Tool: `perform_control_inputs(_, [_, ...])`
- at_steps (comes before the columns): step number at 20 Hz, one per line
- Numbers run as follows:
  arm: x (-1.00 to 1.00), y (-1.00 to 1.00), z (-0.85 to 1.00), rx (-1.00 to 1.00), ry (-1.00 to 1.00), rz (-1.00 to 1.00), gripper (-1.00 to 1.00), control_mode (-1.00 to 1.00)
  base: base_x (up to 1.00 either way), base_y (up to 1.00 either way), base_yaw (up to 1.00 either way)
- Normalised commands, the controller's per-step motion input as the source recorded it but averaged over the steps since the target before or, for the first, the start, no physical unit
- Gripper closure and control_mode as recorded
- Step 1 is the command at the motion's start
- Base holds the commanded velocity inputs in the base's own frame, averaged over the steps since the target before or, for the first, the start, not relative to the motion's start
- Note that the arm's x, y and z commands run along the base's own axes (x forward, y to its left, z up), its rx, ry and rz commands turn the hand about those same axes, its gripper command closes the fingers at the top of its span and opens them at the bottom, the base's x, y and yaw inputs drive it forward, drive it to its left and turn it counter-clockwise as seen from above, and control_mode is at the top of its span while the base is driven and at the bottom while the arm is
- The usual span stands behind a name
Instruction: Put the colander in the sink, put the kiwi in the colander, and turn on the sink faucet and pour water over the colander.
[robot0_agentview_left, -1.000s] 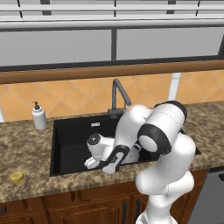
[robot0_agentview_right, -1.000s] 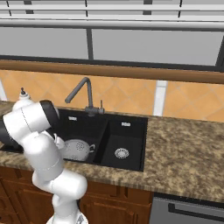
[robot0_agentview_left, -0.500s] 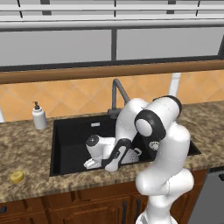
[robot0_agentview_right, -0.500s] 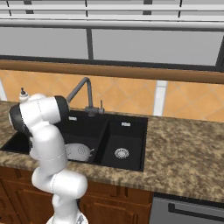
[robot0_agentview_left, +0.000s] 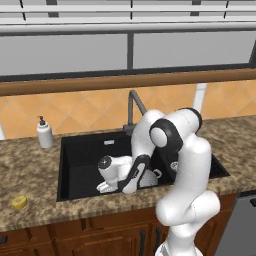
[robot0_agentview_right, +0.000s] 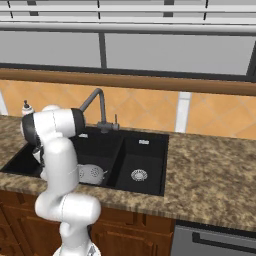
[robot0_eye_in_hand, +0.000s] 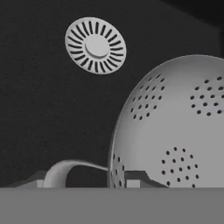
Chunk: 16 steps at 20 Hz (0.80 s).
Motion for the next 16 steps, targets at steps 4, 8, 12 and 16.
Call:
perform_control_inputs(4, [-0.01,-0.11,0.03,0.00,0.00,-0.03,-1.00,-1.00,0.00,0.00,0.00])
perform_control_inputs(8, [-0.14,-0.02,0.35,0.01,0.00,0.00,-1.00,-1.00,0.00,0.00,0.00])
perform_control_inputs(12, [-0.04,0.00,0.63,0.04,0.00,0.00,-1.00,-1.00,0.00,0.00,0.00])
perform_control_inputs(16, [0.00,0.00,0.71,0.03,0.00,0.00,-1.00,-1.00,0.00,0.00,0.00])
